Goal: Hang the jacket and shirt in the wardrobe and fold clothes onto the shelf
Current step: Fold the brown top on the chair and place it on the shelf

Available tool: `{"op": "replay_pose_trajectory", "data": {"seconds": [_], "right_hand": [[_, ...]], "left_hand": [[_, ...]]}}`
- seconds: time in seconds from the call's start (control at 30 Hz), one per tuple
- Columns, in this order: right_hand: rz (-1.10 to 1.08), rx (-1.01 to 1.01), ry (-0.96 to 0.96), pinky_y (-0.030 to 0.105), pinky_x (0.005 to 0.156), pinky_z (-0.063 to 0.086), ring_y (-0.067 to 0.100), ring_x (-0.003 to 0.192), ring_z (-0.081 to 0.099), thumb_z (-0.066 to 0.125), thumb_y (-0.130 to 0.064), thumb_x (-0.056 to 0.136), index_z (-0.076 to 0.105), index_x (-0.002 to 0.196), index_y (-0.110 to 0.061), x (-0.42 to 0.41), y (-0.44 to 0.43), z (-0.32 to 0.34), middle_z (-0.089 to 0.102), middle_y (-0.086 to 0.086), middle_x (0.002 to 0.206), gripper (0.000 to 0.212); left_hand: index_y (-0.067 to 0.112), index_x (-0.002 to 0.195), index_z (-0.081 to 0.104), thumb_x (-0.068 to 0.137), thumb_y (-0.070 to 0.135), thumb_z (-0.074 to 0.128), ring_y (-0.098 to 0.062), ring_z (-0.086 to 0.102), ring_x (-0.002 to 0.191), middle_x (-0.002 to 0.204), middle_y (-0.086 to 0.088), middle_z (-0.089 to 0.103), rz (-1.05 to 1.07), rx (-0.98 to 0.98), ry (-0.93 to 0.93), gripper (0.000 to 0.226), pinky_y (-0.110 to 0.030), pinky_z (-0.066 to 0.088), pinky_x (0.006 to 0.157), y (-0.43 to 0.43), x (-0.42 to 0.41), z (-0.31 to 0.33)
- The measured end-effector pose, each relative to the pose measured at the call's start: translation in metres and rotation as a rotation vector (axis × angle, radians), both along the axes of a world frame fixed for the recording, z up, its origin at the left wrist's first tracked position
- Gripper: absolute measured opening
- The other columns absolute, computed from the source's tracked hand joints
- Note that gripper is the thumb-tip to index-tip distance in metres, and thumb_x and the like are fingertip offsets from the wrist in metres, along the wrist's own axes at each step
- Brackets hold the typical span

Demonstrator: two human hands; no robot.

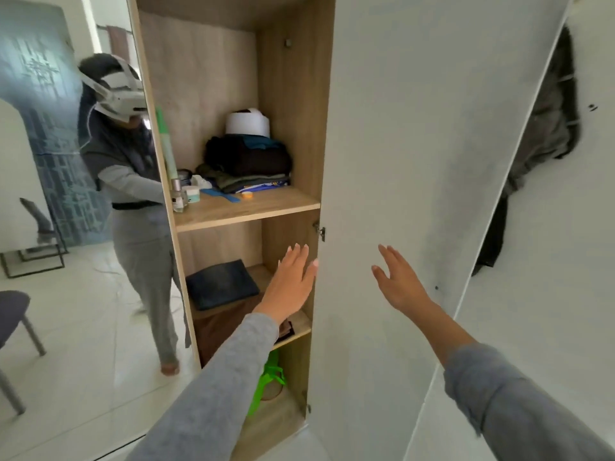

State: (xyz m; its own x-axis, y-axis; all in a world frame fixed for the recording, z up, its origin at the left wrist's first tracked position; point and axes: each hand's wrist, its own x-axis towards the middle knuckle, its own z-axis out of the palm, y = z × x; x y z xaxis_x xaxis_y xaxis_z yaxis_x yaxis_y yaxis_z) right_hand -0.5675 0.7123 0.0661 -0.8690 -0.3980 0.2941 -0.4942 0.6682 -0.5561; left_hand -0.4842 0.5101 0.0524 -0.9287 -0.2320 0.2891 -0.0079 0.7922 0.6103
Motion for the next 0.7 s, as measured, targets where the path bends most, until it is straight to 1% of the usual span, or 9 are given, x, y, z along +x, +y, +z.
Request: {"op": "replay_pose_trajectory", "data": {"seconds": [0.1,0.23,0.27,0.33,0.37,0.43,0.57,0.63,0.7], "right_hand": [[-0.031,-0.081,0.070,0.031,0.116,0.013,0.018,0.145,0.015,0.038,-0.028,0.100,0.021,0.149,-0.017,-0.004,0.047,0.026,0.017,0.004,0.157,0.053],[-0.046,-0.232,0.197,0.023,0.110,0.018,0.019,0.140,0.028,0.042,-0.022,0.100,0.025,0.148,-0.016,-0.013,0.103,0.053,0.029,0.003,0.153,0.051],[-0.049,-0.274,0.234,0.024,0.111,0.020,0.019,0.138,0.031,0.042,-0.021,0.099,0.027,0.147,-0.016,-0.017,0.116,0.058,0.032,0.003,0.152,0.051],[-0.047,-0.360,0.301,0.033,0.113,0.028,0.020,0.134,0.037,0.043,-0.020,0.099,0.027,0.147,-0.017,-0.029,0.140,0.066,0.035,0.001,0.150,0.050],[-0.044,-0.404,0.332,0.036,0.113,0.030,0.018,0.135,0.036,0.044,-0.022,0.099,0.027,0.147,-0.017,-0.038,0.154,0.071,0.035,0.000,0.149,0.051],[-0.027,-0.439,0.357,0.033,0.114,0.026,0.015,0.139,0.028,0.044,-0.029,0.098,0.023,0.148,-0.018,-0.057,0.176,0.077,0.031,-0.002,0.152,0.055],[0.030,-0.345,0.375,0.029,0.115,0.017,0.013,0.144,0.017,0.043,-0.040,0.097,0.013,0.150,-0.018,-0.098,0.208,0.081,0.018,-0.001,0.157,0.065],[0.057,-0.327,0.371,0.030,0.116,0.015,0.013,0.145,0.013,0.040,-0.045,0.096,0.008,0.151,-0.019,-0.116,0.217,0.079,0.013,-0.001,0.158,0.068],[0.104,-0.317,0.360,0.027,0.116,0.011,0.013,0.145,0.009,0.038,-0.047,0.096,0.005,0.151,-0.019,-0.132,0.220,0.080,0.008,-0.002,0.159,0.070]], "left_hand": [[0.020,0.151,0.010,0.100,0.048,0.022,-0.009,-0.006,0.145,0.159,0.003,0.002,-0.108,-0.019,0.069,0.059,-0.032,-0.002,0.118,0.046,-0.019,0.028],[0.021,0.151,0.011,0.101,0.045,0.024,-0.007,-0.004,0.145,0.159,0.005,0.003,-0.181,-0.050,0.181,0.057,-0.026,-0.002,0.116,0.111,-0.047,0.066],[0.021,0.151,0.012,0.101,0.044,0.025,-0.006,-0.004,0.145,0.159,0.006,0.002,-0.188,-0.067,0.216,0.057,-0.026,-0.003,0.116,0.126,-0.054,0.076],[0.020,0.151,0.012,0.101,0.042,0.025,-0.006,-0.004,0.145,0.159,0.006,0.003,-0.200,-0.113,0.301,0.055,-0.028,-0.002,0.118,0.156,-0.069,0.097],[0.020,0.151,0.012,0.102,0.041,0.025,-0.006,-0.005,0.145,0.159,0.006,0.003,-0.195,-0.151,0.358,0.055,-0.031,-0.001,0.119,0.172,-0.079,0.108],[0.019,0.151,0.009,0.103,0.038,0.024,-0.005,-0.008,0.144,0.159,0.005,0.001,-0.162,-0.228,0.465,0.054,-0.032,-0.004,0.119,0.200,-0.097,0.127],[0.016,0.150,0.010,0.104,0.032,0.025,-0.003,-0.014,0.140,0.159,0.001,0.001,-0.068,-0.431,0.651,0.052,-0.027,-0.011,0.116,0.243,-0.131,0.162],[0.013,0.150,0.012,0.103,0.028,0.027,-0.005,-0.012,0.141,0.159,-0.002,0.004,-0.045,-0.512,0.705,0.051,-0.027,-0.010,0.116,0.261,-0.146,0.175],[0.013,0.150,0.013,0.103,0.025,0.028,-0.006,-0.010,0.142,0.159,-0.002,0.005,-0.032,-0.586,0.717,0.051,-0.028,-0.007,0.116,0.276,-0.160,0.184]]}}
